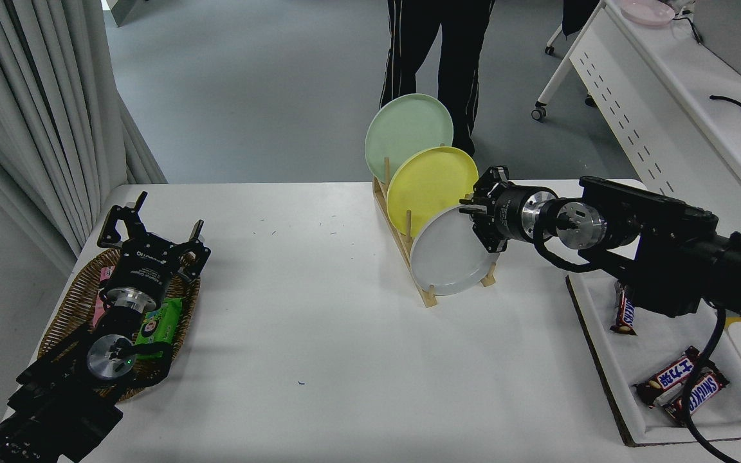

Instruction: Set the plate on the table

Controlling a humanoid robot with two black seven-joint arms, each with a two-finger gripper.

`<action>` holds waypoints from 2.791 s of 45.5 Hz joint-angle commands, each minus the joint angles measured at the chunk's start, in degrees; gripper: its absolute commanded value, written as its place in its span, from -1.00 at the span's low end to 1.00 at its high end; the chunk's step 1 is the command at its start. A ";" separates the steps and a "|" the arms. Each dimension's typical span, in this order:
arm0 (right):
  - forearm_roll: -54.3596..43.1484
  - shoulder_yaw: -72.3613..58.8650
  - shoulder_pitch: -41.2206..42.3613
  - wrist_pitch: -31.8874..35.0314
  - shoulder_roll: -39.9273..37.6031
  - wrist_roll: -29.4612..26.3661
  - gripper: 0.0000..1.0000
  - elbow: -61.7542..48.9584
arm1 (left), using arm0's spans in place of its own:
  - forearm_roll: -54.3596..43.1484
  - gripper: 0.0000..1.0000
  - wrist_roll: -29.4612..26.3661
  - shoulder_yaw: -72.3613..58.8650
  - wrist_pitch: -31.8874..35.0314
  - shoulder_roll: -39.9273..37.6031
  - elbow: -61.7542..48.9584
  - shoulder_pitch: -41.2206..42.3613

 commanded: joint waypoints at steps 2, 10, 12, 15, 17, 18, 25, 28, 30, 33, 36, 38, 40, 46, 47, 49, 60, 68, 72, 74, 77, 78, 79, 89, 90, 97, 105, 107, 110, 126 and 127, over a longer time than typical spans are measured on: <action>0.01 0.08 0.08 0.17 -0.01 0.00 -1.00 -0.02 | 0.00 1.00 0.00 0.01 0.00 0.00 0.04 0.00; 0.01 0.26 0.34 0.53 -0.19 -0.09 -1.00 -0.02 | 0.00 1.00 0.00 0.01 0.00 0.00 0.04 0.00; 0.01 0.52 0.43 0.53 -0.28 -0.44 -1.00 0.06 | 0.00 1.00 0.00 0.01 0.00 0.00 0.04 0.00; 0.01 0.79 0.52 0.79 -0.28 -1.84 -1.00 0.06 | 0.00 1.00 0.00 0.01 0.00 0.00 0.04 0.00; 0.01 0.87 0.69 0.97 -0.28 -2.90 -1.00 0.24 | 0.00 1.00 0.00 0.01 0.00 0.00 0.04 0.00; 0.01 0.96 0.69 0.88 -0.28 -3.25 -1.00 0.24 | 0.00 1.00 0.00 0.01 0.00 0.00 -0.04 0.00; 0.10 3.33 0.96 0.97 -1.33 -4.22 -1.00 0.59 | 0.00 1.00 0.00 0.01 0.00 0.00 0.04 0.00; 0.01 4.56 1.48 0.97 -1.94 -5.62 -1.00 0.85 | 0.00 1.00 0.00 0.01 0.00 0.00 0.04 0.00; 0.01 4.92 2.27 0.97 -2.47 -6.50 -1.00 1.12 | 0.00 1.00 0.00 0.01 0.00 0.00 0.04 0.00; 0.01 5.09 3.15 0.88 -3.09 -7.38 -1.00 1.29 | 0.00 1.00 0.00 0.01 0.00 0.00 0.04 0.00; 0.01 5.88 4.03 0.70 -3.26 -8.17 -1.00 1.64 | 0.00 1.00 0.00 0.01 0.00 0.00 0.04 0.00; 0.10 6.41 4.56 0.44 -3.35 -8.61 -1.00 2.17 | 0.00 1.00 0.00 0.01 0.00 0.00 0.04 0.00; 0.71 6.94 4.82 0.00 -3.61 -8.88 -1.00 2.96 | 0.00 1.00 0.00 0.01 0.00 0.00 0.04 0.00; 5.89 7.47 7.01 -1.23 -5.29 -9.05 -1.00 4.72 | 0.00 1.00 0.00 0.01 0.00 0.00 0.04 0.00; 6.59 7.38 7.54 -1.58 -5.37 -9.14 -1.00 5.16 | 0.00 1.00 0.00 0.01 0.00 0.00 0.04 0.00; 7.91 7.29 8.51 -2.37 -5.81 -9.66 -1.00 6.04 | 0.00 1.00 0.00 0.01 0.00 0.00 0.04 0.00; 15.82 7.38 14.57 -9.49 -8.45 -12.04 -1.00 13.42 | 0.00 1.00 0.00 0.01 0.00 0.00 0.04 0.00; 20.14 7.82 18.09 -13.97 -9.15 -12.04 -1.00 16.50 | 0.00 1.00 0.00 0.01 0.00 0.00 0.04 0.00; 20.49 9.13 18.10 -15.73 -9.33 -12.04 -1.00 17.81 | 0.00 1.00 0.00 0.01 0.00 0.00 0.04 0.00; 21.36 9.84 17.92 -16.96 -9.33 -12.04 -1.00 18.69 | 0.00 1.00 0.00 0.01 0.00 0.00 -0.04 0.00; 23.73 10.19 17.57 -18.45 -9.24 -12.04 -1.00 20.01 | 0.00 1.00 0.00 0.01 0.00 0.00 0.04 0.00; 24.61 10.28 17.48 -18.81 -9.15 -12.04 -1.00 20.36 | 0.00 1.00 0.00 0.01 0.00 0.00 0.04 0.00; 25.58 10.28 17.39 -19.33 -9.15 -12.04 -1.00 20.63 | 0.00 1.00 0.00 0.01 0.00 0.00 0.04 0.00; 34.90 14.22 12.49 -24.51 -8.10 -11.95 -1.00 21.16 | 0.00 1.00 0.00 0.01 0.00 0.00 0.04 0.00; 34.99 15.19 11.60 -25.13 -7.84 -11.95 -1.00 21.16 | 0.00 1.00 0.00 0.01 0.00 0.00 0.04 0.00; 36.04 21.69 3.70 -30.32 -7.48 -12.04 -1.00 21.16 | 0.00 1.00 0.00 0.01 0.00 0.00 0.04 0.00; 36.40 30.92 -8.35 -37.43 -5.73 -11.95 -1.00 21.95 | 0.00 1.00 0.00 0.01 0.00 0.00 0.04 0.00; 36.22 32.33 -9.94 -38.76 -5.73 -11.87 -1.00 22.30 | 0.00 1.00 0.00 0.01 0.00 0.00 0.04 0.00; 36.04 33.22 -12.31 -38.76 -5.64 -11.78 -1.00 22.30 | 0.00 1.00 0.00 0.01 0.00 0.00 0.04 0.00; 38.15 25.76 -17.06 -38.76 -5.20 -11.51 -1.00 21.51 | 0.00 1.00 0.00 0.01 0.00 0.00 0.04 0.00; 39.20 24.62 -17.15 -38.76 -5.20 -11.51 -1.00 21.42 | 0.00 1.00 0.00 0.01 0.00 0.00 -0.04 0.00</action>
